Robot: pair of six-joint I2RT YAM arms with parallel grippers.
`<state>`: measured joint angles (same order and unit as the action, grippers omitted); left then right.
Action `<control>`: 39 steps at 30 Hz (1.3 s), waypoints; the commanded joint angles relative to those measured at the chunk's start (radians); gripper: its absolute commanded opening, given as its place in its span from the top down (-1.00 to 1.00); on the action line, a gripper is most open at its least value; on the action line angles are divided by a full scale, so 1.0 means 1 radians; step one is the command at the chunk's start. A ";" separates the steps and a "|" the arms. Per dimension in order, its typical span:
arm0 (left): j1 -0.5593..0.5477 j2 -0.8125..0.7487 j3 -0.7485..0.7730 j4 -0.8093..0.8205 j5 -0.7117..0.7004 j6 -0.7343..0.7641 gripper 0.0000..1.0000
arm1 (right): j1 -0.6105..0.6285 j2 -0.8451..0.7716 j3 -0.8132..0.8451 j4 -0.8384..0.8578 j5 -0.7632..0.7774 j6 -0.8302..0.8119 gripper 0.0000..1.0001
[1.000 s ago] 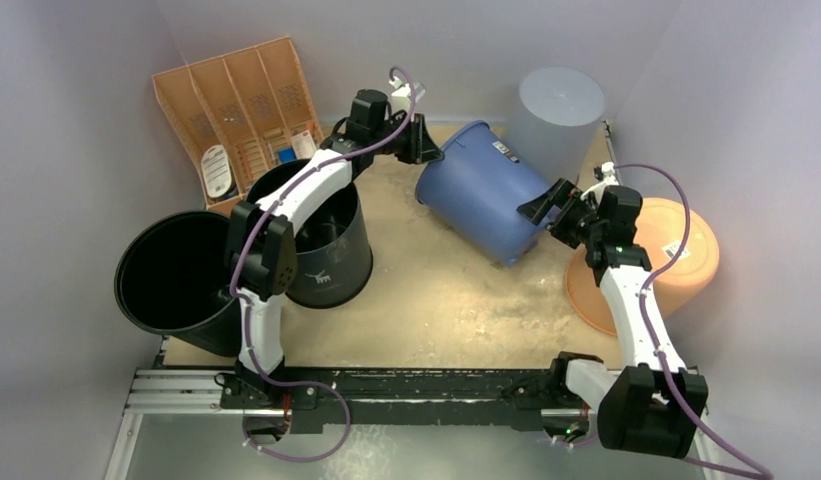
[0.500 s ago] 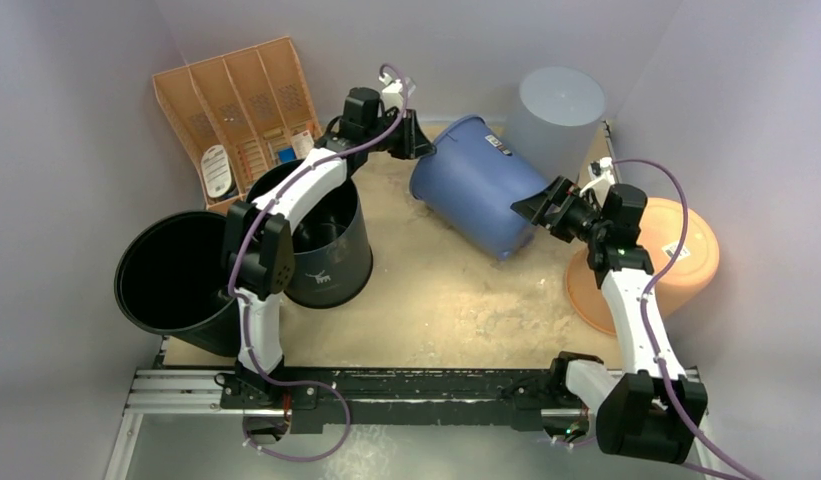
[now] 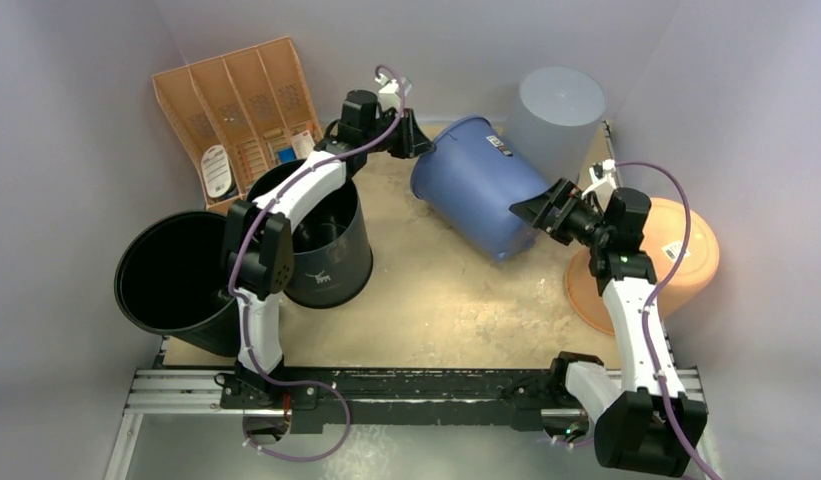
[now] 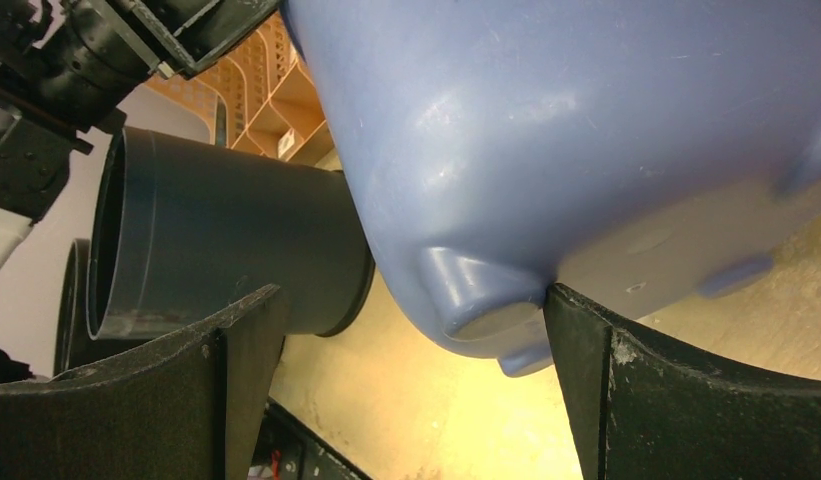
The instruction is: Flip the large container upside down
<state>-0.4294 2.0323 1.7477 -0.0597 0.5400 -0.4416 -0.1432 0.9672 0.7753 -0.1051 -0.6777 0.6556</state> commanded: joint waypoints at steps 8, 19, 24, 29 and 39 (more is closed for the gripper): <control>-0.076 -0.009 -0.021 -0.087 -0.036 -0.044 1.00 | 0.060 -0.002 0.252 0.088 -0.105 0.078 -1.00; -0.078 -0.007 -0.098 0.021 0.024 -0.159 1.00 | 0.161 0.161 0.327 0.194 0.002 0.090 -1.00; -0.080 -0.005 -0.143 0.051 0.025 -0.187 1.00 | 0.164 0.241 0.338 0.237 0.035 0.083 -1.00; -0.080 0.005 -0.098 -0.044 -0.035 -0.126 1.00 | 0.167 0.365 0.431 0.256 0.051 0.067 -1.00; -0.073 -0.061 0.087 -0.288 -0.264 0.037 0.30 | 0.210 0.494 0.573 0.269 0.045 0.058 -1.00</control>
<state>-0.4793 2.0365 1.7176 -0.2943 0.3607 -0.4839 0.0319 1.4338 1.3163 0.2367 -0.6201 0.7265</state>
